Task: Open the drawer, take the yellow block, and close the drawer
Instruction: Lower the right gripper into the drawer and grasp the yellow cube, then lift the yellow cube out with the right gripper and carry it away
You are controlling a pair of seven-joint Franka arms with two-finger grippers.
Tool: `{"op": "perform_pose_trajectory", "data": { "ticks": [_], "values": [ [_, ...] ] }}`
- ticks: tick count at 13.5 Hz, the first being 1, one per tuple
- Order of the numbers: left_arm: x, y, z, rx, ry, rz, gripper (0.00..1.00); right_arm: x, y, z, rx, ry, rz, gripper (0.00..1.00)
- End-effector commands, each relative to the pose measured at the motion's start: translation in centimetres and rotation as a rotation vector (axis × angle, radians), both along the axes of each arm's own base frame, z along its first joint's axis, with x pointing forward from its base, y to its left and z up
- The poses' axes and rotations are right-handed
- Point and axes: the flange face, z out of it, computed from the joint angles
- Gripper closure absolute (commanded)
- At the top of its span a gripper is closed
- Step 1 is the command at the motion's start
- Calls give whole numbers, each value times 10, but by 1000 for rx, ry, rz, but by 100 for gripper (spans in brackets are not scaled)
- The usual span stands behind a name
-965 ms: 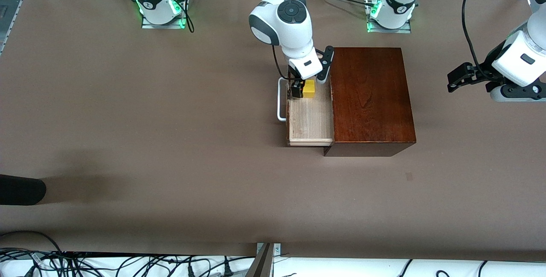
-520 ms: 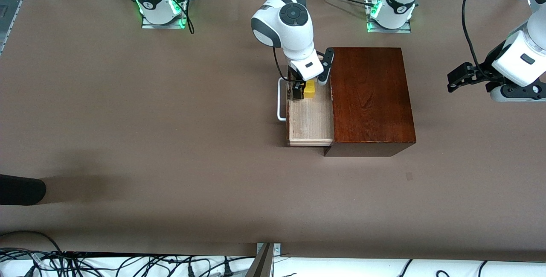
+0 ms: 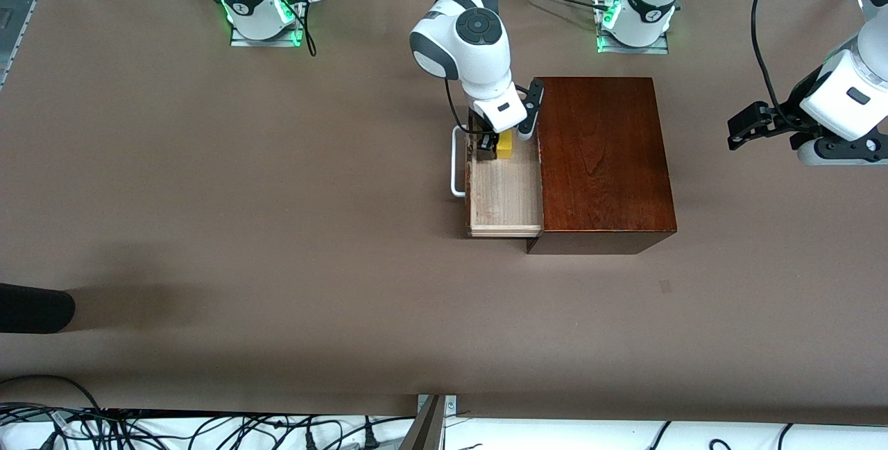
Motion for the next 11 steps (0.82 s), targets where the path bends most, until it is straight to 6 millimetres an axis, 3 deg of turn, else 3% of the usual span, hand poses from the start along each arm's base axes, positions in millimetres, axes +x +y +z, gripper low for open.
{"op": "perform_pose_trajectory", "data": {
  "ticks": [1, 4, 6, 11],
  "values": [
    [5, 2, 4, -17, 2, -15, 0, 0, 6, -1, 2, -15, 10, 94],
    [5, 2, 4, -17, 2, -15, 0, -1, 8, 1, -1, -16, 14, 97],
    [5, 2, 4, -17, 2, -15, 0, 0, 12, 15, 4, -17, 14, 99],
    [5, 2, 4, -17, 0, -15, 0, 8, 14, 80, -45, 30, -1, 99]
  ]
}}
